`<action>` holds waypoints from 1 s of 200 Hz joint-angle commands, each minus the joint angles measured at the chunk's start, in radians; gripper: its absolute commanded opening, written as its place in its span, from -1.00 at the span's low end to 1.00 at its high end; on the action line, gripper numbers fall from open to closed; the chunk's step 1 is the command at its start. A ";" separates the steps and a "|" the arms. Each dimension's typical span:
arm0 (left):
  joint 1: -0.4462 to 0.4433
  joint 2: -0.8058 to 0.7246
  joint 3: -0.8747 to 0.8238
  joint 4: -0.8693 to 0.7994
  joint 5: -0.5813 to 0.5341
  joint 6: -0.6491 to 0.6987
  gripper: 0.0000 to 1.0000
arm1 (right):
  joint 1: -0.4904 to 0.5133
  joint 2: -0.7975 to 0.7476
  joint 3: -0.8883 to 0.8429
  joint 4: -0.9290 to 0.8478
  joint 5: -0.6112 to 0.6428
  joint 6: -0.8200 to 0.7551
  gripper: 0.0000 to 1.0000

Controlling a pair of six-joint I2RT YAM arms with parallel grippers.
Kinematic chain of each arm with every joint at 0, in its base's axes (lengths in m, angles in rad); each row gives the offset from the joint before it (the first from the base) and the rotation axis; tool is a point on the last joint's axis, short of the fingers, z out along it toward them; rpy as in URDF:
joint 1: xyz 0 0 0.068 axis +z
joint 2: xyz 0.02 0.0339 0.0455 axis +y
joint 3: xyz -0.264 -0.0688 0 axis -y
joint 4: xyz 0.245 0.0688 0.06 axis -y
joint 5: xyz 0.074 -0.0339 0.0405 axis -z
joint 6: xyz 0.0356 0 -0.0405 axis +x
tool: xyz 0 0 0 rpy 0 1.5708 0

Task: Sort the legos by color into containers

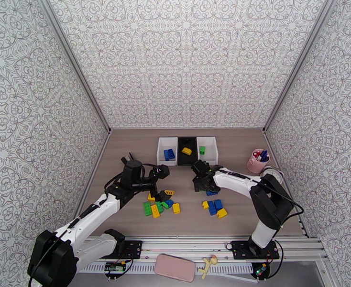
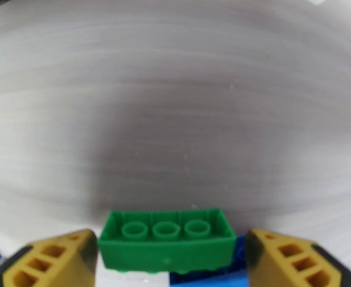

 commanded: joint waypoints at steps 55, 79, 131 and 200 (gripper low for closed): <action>0.009 -0.018 0.017 0.002 0.012 0.025 0.99 | -0.006 0.054 0.085 -0.021 0.000 -0.072 0.26; 0.009 -0.026 0.017 -0.001 0.002 0.034 0.99 | -0.008 0.050 0.100 -0.018 0.008 -0.084 0.19; -0.001 -0.037 0.032 0.064 -0.034 -0.031 0.99 | -0.035 -0.042 0.098 0.034 0.003 -0.072 0.14; -0.140 -0.026 -0.021 0.291 -0.271 -0.165 0.99 | -0.174 -0.127 0.163 0.153 0.044 -0.209 0.10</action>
